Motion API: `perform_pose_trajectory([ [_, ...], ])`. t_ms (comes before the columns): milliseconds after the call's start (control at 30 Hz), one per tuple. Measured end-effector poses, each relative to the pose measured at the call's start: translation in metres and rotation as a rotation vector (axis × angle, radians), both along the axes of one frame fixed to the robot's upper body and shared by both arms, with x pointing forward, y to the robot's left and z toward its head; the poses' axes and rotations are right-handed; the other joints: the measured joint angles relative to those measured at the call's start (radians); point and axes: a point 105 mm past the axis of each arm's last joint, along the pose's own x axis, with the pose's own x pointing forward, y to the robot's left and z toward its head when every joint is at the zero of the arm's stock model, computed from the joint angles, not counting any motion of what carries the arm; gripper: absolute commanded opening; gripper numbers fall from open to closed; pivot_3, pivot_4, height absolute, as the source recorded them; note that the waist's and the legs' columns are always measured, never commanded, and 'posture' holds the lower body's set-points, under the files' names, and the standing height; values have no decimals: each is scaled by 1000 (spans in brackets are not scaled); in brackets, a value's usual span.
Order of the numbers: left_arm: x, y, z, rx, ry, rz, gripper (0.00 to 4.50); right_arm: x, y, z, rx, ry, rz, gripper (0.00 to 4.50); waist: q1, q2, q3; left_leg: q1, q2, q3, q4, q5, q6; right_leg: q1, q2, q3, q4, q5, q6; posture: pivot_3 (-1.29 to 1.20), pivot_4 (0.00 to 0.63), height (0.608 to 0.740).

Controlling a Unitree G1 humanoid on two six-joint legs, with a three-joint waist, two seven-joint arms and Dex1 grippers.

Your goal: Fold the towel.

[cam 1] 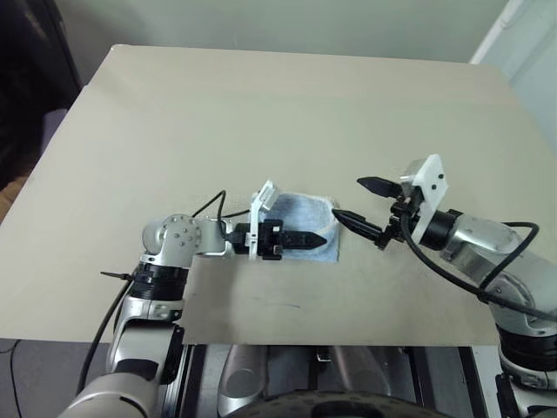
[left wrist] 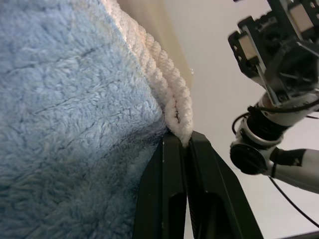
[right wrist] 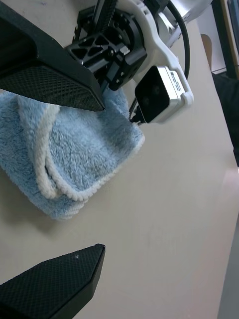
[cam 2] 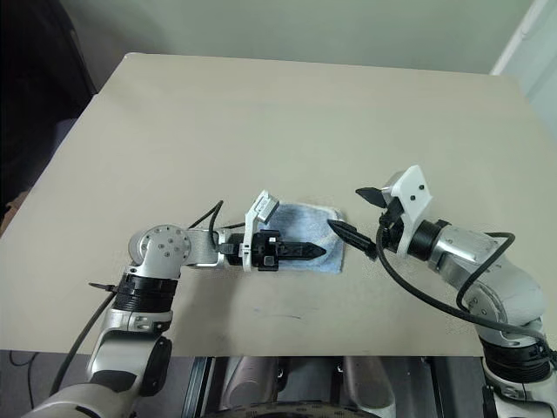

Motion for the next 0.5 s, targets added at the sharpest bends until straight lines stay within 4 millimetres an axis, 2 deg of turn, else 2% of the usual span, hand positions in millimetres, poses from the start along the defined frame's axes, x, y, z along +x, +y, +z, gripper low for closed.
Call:
perform_pose_trajectory([
  [133, 3, 1, 2, -10, -17, 12, 1031, 0, 0, -2, -4, 3, -1, 4500, 0, 0, 0, 0, 0, 0, 0, 0, 0, 0, 0, 0, 0, 0, 0, 0, 150, 697],
  [333, 0, 1, 9, -62, -20, -8, 3074, 1, 1, -3, -16, -5, -3, 4500, 1, 0, 0, 0, 0, 0, 0, 0, 0, 0, 0, 0, 0, 0, 0, 0, 150, 697],
  [467, -3, 7, 24, -107, -47, -21, 4477, 3, 1, -3, -18, -9, -6, 4500, 1, 0, 0, -1, 0, 0, 0, 0, 0, 0, 0, 0, -1, 0, 0, 0, 150, 697],
  [500, -3, 10, 28, -116, -64, -16, 4477, 3, 0, -3, -17, -8, -7, 4500, 0, 0, 0, -1, 0, 0, 0, 0, 0, 0, 0, 0, -1, 0, 0, 0, 150, 697],
])
